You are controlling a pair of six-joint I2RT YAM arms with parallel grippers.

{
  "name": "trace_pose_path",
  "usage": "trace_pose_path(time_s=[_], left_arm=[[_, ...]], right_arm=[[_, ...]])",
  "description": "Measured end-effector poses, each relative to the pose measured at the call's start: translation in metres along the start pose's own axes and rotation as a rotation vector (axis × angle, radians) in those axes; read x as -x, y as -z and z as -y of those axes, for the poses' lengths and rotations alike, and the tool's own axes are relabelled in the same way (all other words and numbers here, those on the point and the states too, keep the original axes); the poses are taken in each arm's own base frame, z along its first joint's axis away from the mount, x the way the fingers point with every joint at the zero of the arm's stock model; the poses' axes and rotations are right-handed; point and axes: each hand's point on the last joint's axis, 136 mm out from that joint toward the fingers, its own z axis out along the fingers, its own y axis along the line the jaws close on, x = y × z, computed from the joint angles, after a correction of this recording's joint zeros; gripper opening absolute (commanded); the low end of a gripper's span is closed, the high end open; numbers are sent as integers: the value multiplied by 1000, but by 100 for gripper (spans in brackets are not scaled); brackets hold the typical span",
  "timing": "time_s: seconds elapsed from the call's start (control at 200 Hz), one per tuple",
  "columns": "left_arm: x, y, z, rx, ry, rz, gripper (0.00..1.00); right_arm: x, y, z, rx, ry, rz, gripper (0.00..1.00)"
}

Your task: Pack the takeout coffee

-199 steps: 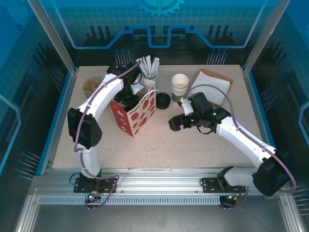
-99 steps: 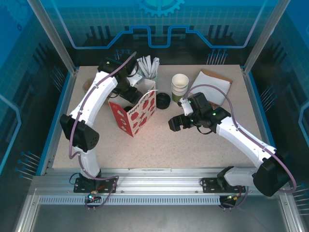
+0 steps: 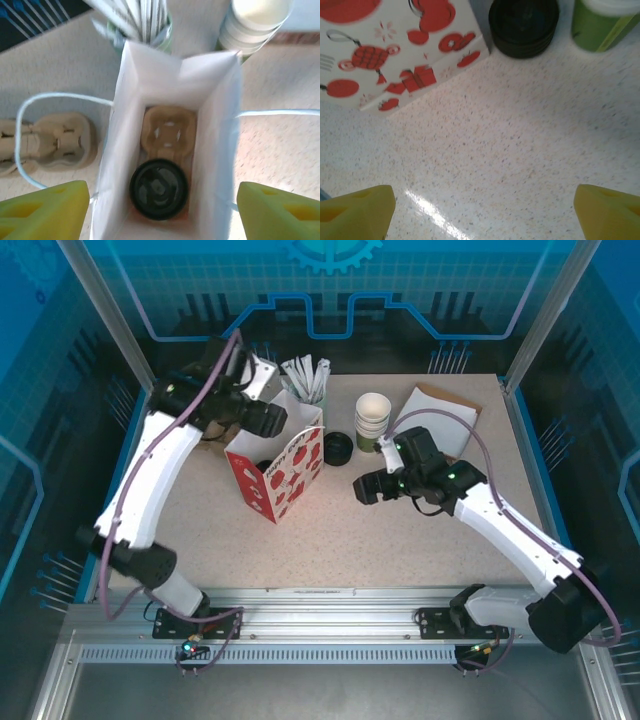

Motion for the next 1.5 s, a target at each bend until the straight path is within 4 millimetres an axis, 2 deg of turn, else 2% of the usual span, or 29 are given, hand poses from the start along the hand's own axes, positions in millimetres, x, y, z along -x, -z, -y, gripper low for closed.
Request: trace_pose_path(time_s=[0.215,0.345,0.52,0.63,0.835,0.92,1.035,1.191,1.501], left_arm=[[14,54,25,-157,114,360,82],[34,66,34,-236,184,476,82],[48,42,33,-252,248,453,82],[47,29,32,-249,258,429,82],[50,29,30,-236,259,443,82],[51,29,29,-233,259,447,82],[50,26,29,-232,260,445,82],[49,24,29,-231,257,442,82],[49,21,29,-231,252,449,82]], right_arm=[[50,37,4,-29,-7,223,95],[90,33,7,-14,-43,294,89],[151,-8,-3,39,-61,342,71],[178,-37,-1,38,-85,363,60],[226,-91,6,9,-108,400,55],[243,-110,9,0,-112,413,57],[254,-133,15,-27,-117,410,57],[262,-157,27,-91,-116,389,49],[260,-182,41,-169,-97,338,30]])
